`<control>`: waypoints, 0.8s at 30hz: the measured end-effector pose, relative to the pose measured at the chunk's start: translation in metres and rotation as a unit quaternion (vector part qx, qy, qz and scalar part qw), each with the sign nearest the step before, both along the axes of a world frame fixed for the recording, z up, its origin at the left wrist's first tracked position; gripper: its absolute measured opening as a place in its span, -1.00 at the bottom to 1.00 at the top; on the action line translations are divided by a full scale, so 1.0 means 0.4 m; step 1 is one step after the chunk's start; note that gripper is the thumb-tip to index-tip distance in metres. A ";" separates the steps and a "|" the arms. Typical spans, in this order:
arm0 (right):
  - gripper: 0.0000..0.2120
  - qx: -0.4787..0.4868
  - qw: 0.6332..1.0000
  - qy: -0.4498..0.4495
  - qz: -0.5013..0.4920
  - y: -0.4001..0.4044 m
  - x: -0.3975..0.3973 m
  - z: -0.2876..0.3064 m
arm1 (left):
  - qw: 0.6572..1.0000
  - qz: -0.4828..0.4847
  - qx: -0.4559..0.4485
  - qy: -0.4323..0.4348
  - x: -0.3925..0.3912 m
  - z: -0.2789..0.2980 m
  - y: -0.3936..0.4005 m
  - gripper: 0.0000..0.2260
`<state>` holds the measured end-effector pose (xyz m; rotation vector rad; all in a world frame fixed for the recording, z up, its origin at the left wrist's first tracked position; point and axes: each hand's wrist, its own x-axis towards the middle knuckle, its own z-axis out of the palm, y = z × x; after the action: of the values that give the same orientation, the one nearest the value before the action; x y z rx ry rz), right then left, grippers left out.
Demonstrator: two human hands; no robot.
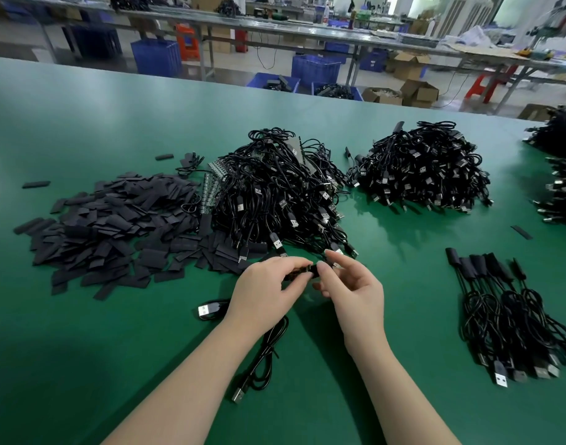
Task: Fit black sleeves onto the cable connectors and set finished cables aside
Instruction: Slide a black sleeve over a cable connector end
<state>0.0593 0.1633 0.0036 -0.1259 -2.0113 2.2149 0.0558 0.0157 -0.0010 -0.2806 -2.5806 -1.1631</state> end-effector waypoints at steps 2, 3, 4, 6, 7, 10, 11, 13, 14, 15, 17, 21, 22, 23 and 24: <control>-0.82 -0.009 1.000 0.003 -0.005 0.003 0.002 0.002 | 1.000 -0.004 0.007 -0.006 -0.001 0.001 0.000 -0.78; -0.82 -0.013 1.000 0.002 -0.013 0.004 0.002 0.002 | 1.000 -0.005 0.010 -0.009 -0.001 0.001 0.000 -0.77; -0.83 -0.017 1.000 0.000 -0.021 0.005 0.002 0.002 | 1.000 -0.005 0.014 -0.011 -0.001 0.001 0.000 -0.77; -0.85 -0.028 0.999 -0.008 -0.031 0.006 0.001 0.000 | 1.000 -0.007 0.019 -0.016 -0.001 -0.001 -0.001 -0.76; -0.86 -0.033 0.999 -0.012 -0.030 0.007 0.000 0.000 | 1.000 -0.008 0.018 -0.017 -0.001 -0.002 -0.001 -0.76; -0.86 -0.044 0.999 -0.014 -0.011 0.007 0.000 0.003 | 1.000 -0.005 0.009 -0.016 -0.002 -0.004 0.000 -0.76; -0.84 -0.050 0.999 -0.014 0.000 0.008 -0.001 0.004 | 1.000 -0.004 0.009 -0.014 -0.002 -0.005 0.000 -0.77; -0.80 -0.059 0.998 -0.015 0.032 0.011 -0.002 0.007 | 1.000 -0.005 0.018 -0.010 -0.002 -0.006 0.000 -0.79; -0.78 -0.055 0.997 -0.015 0.049 0.012 -0.002 0.008 | 1.000 -0.009 0.025 -0.009 -0.002 -0.006 -0.001 -0.80; -0.76 -0.047 0.997 -0.013 0.065 0.012 -0.002 0.009 | 0.999 -0.013 0.035 -0.009 -0.003 -0.006 -0.002 -0.81; -0.75 -0.033 0.996 -0.010 0.079 0.012 -0.001 0.012 | 0.998 -0.019 0.053 -0.011 -0.004 -0.006 -0.004 -0.83; -0.81 0.009 0.998 0.007 0.064 0.013 -0.003 0.017 | 0.997 -0.028 0.071 -0.012 -0.006 -0.006 -0.007 -0.84; -0.81 0.011 0.998 0.009 0.059 0.014 -0.004 0.016 | 0.997 -0.031 0.073 -0.014 -0.005 -0.005 -0.007 -0.84; -0.81 0.011 0.998 0.011 0.054 0.015 -0.004 0.016 | 0.997 -0.034 0.074 -0.016 -0.005 -0.006 -0.007 -0.84; -0.81 0.012 0.999 0.011 0.048 0.016 -0.004 0.015 | 0.997 -0.035 0.073 -0.019 -0.005 -0.006 -0.006 -0.85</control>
<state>0.0577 0.1695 0.0095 -0.0020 -2.0730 2.2375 0.0537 0.0134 -0.0034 -0.3223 -2.5202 -1.3856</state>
